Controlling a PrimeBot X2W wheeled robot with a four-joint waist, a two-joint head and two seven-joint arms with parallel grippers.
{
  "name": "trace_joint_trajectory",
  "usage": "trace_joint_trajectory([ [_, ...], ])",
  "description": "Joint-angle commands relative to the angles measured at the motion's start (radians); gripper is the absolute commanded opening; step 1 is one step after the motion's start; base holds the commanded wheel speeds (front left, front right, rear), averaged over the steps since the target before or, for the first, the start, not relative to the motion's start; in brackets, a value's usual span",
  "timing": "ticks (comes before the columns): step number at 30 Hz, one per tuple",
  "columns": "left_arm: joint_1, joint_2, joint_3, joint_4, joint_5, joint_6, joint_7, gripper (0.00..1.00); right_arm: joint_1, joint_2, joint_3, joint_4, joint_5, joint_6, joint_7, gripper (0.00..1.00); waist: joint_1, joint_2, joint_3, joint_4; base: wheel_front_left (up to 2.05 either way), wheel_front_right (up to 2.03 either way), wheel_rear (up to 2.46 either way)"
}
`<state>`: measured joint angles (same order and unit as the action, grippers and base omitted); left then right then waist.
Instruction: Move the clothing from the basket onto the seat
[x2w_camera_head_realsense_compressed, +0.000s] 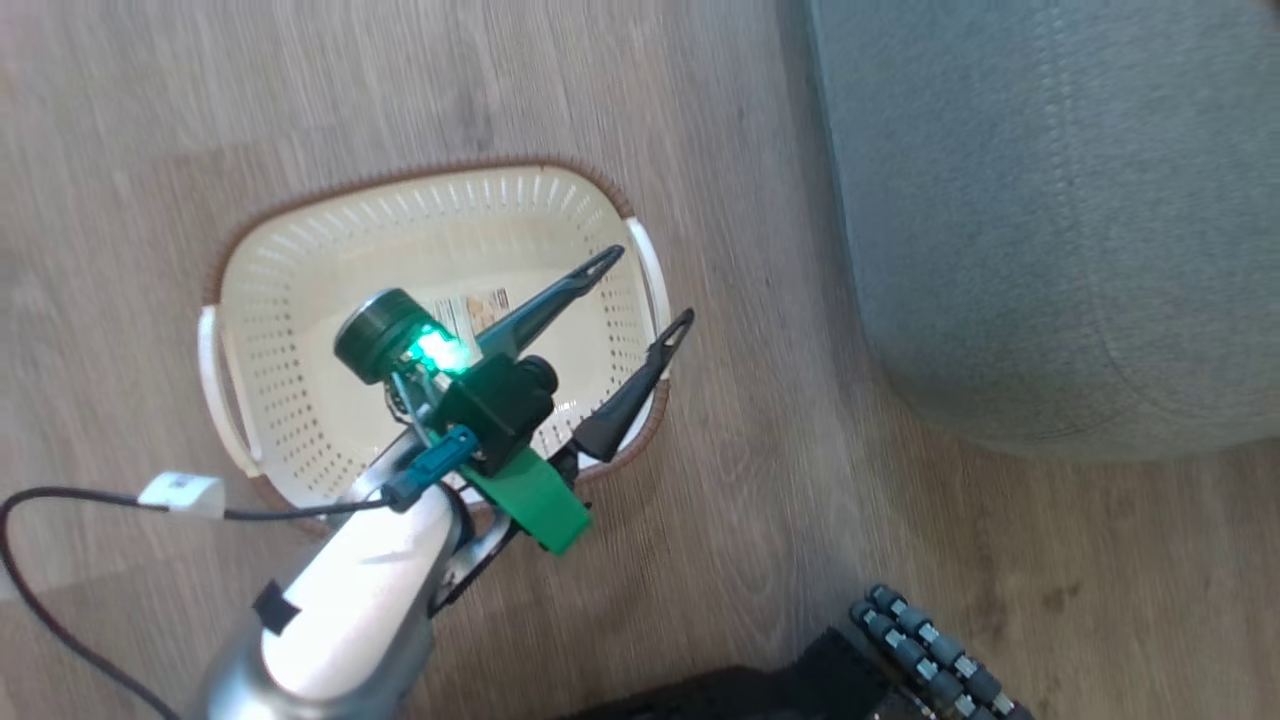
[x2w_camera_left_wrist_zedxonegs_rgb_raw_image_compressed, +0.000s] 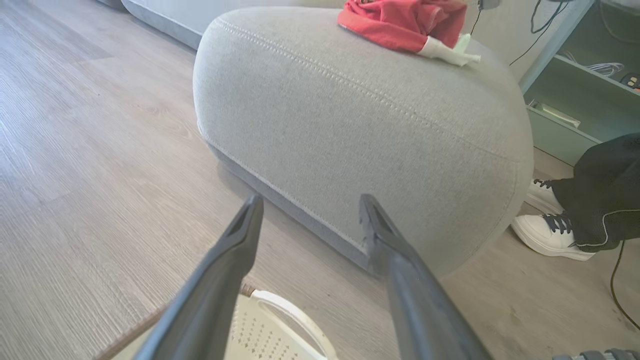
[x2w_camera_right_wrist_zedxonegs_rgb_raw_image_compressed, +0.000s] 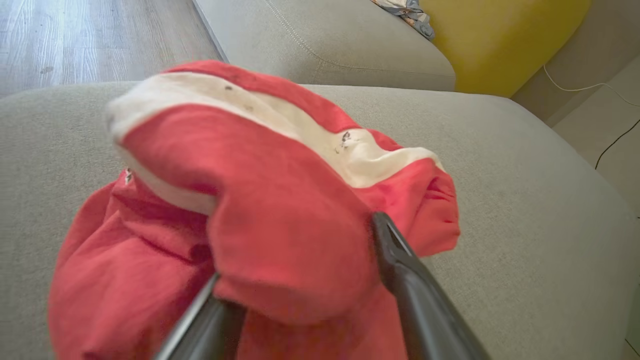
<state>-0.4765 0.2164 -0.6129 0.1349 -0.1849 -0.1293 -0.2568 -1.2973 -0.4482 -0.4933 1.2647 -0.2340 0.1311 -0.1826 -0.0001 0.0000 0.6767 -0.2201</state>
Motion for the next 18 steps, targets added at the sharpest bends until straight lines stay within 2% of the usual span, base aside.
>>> trace_joint_trajectory([
  [1, -0.002, -0.011, 0.028, -0.028, -0.003, -0.001, -0.005, 1.00, 0.020, -0.020, 0.016, -0.020, -0.010, 0.000, 0.010, 1.00, 0.0001, 0.0000, -0.046, -0.002, 0.00, 0.00, 0.00],
  [11, 0.051, -0.080, 0.065, -0.007, -0.014, -0.001, -0.005, 1.00, 0.052, 0.008, 0.154, 0.014, -0.017, 0.000, 0.021, 1.00, 0.0001, 0.0000, -0.224, -0.007, 0.00, 0.00, 0.00],
  [18, 0.111, -0.112, 0.115, 0.001, -0.019, -0.001, -0.005, 1.00, 0.076, 0.028, 0.269, 0.021, 0.055, 0.000, -0.029, 1.00, 0.0001, 0.0000, -0.335, -0.009, 0.00, 0.00, 0.00],
])
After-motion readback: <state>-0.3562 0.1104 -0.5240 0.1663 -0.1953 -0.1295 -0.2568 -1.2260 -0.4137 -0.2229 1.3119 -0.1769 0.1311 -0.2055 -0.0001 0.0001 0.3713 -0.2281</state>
